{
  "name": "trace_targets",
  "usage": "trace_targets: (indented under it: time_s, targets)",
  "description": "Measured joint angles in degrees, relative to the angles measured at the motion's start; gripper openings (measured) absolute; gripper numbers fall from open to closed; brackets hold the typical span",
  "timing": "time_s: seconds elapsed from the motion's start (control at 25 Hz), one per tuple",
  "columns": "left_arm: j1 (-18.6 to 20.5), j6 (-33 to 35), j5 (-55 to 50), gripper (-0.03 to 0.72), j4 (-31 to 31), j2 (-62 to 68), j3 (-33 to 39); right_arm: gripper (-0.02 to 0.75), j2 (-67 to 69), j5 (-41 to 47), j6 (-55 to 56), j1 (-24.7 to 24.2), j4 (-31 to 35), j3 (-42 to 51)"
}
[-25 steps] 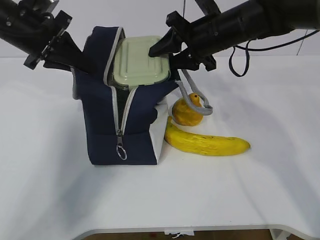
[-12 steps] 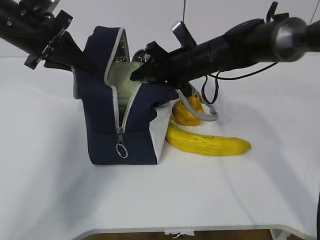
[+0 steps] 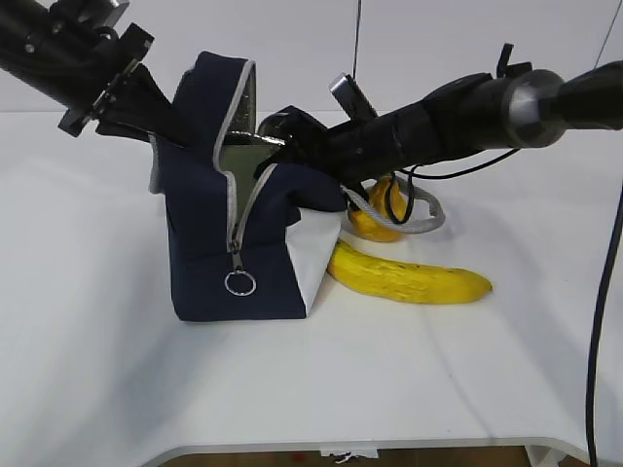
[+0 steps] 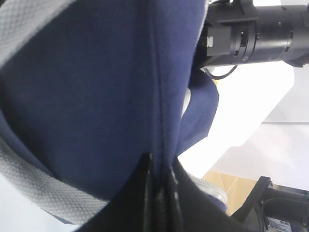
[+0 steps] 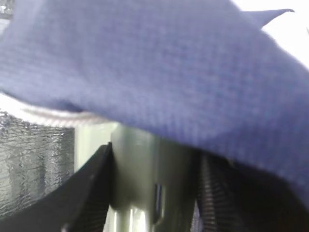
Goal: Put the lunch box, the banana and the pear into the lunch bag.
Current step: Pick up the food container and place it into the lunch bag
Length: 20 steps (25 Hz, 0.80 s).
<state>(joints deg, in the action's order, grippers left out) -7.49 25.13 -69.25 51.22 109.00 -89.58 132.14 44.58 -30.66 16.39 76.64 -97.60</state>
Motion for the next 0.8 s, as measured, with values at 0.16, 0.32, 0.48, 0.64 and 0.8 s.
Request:
trace_targets:
  time_s: [0.16, 0.32, 0.48, 0.64, 0.8]
  targets:
    - [0.0, 0.0, 0.0, 0.005, -0.09, 0.0, 0.0, 0.377, 0.09, 0.0, -0.09, 0.0, 0.0, -0.03]
    - [0.0, 0.0, 0.0, 0.005, -0.09, 0.0, 0.0, 0.405, 0.09, 0.12, -0.23, 0.0, 0.0, -0.03]
    - [0.0, 0.0, 0.0, 0.005, -0.09, 0.0, 0.0, 0.441, 0.66, 2.12, -0.23, 0.0, 0.0, -1.33]
    - [0.0, 0.0, 0.0, 0.005, -0.22, 0.0, 0.0, 0.468, 0.68, 4.72, -0.23, 0.0, -0.95, -3.84]
    - [0.0, 0.0, 0.0, 0.005, -0.35, 0.0, 0.0, 0.47, 0.68, 5.79, 1.53, 0.0, -6.49, -6.36]
